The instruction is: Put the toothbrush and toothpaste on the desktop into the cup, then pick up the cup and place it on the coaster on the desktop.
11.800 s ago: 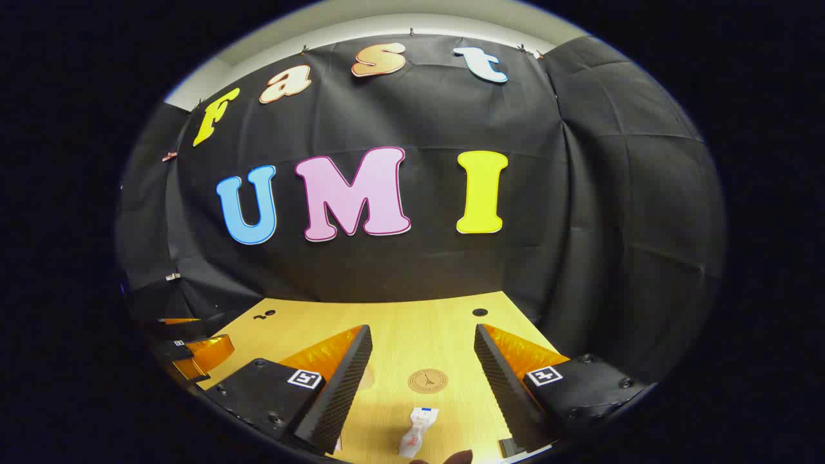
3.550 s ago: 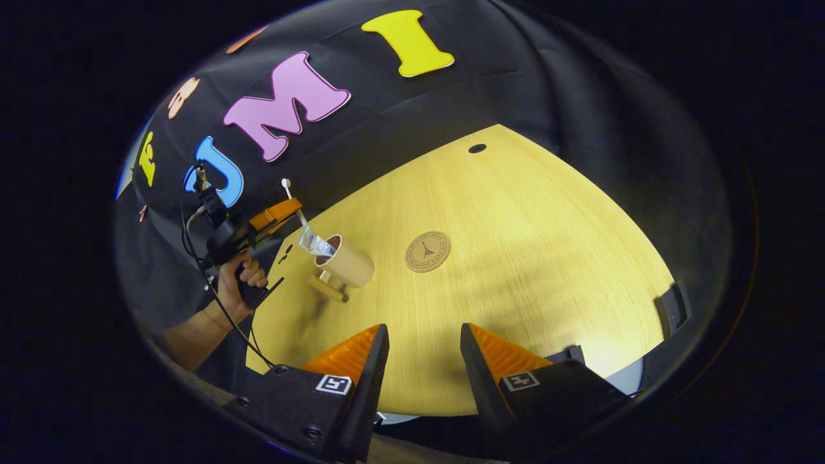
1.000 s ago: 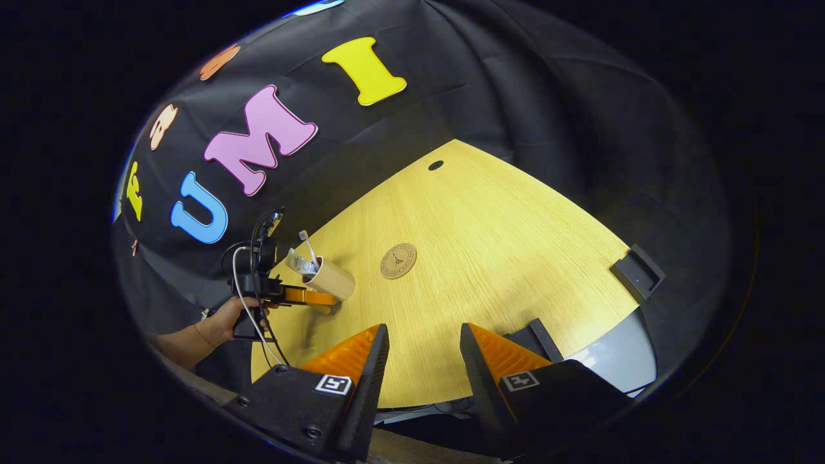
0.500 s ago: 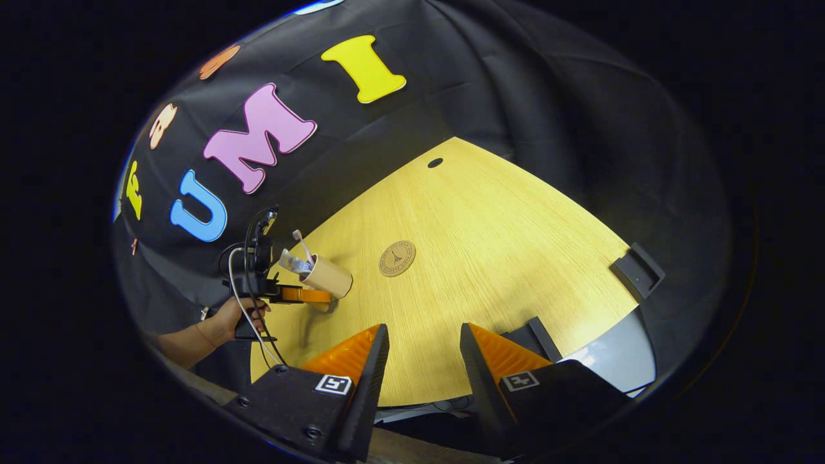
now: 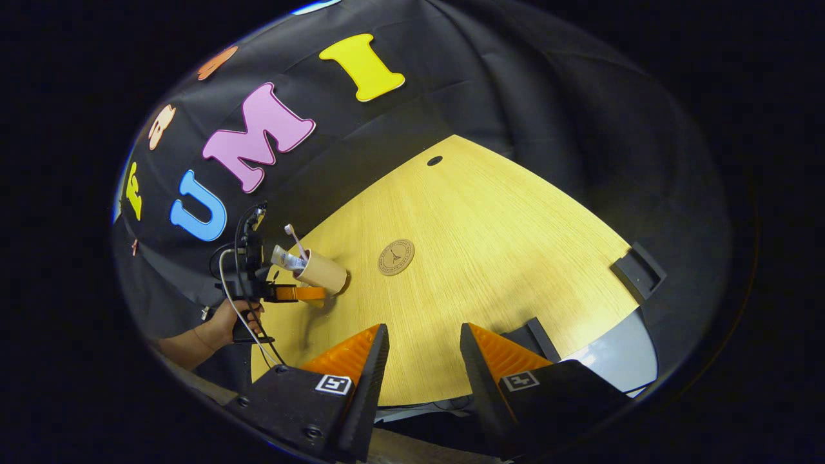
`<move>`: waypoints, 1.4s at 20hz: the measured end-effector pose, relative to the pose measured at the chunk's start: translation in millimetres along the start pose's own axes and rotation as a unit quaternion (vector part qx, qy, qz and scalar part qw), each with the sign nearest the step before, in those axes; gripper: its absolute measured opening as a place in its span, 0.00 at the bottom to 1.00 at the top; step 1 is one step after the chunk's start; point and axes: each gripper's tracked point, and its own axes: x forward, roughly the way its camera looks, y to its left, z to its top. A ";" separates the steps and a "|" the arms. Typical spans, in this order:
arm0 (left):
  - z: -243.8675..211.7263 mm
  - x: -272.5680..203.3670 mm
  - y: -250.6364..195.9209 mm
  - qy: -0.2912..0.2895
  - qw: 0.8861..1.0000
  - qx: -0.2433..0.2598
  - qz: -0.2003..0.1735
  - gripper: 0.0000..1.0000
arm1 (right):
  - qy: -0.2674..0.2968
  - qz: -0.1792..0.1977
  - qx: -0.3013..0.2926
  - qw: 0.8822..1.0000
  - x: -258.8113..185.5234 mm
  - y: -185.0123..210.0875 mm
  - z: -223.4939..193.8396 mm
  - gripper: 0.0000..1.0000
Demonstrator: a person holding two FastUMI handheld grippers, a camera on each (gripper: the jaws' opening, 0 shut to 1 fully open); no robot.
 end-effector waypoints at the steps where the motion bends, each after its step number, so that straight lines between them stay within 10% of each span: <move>1: 5.2 -3.0 -4.9 -0.005 1.000 0.008 -0.002 0.23 | 0.000 0.001 0.000 1.000 -0.6 -0.9 0.2 0.69; 15: 61.1 28.8 -131.3 -0.008 0.994 0.093 -0.052 0.23 | -0.029 -0.037 0.043 0.998 -35.0 -62.0 11.3 0.69; 28: 48.2 59.1 -132.1 0.024 0.992 0.122 -0.017 0.23 | -0.031 -0.053 0.070 0.996 -49.1 -92.5 5.7 0.69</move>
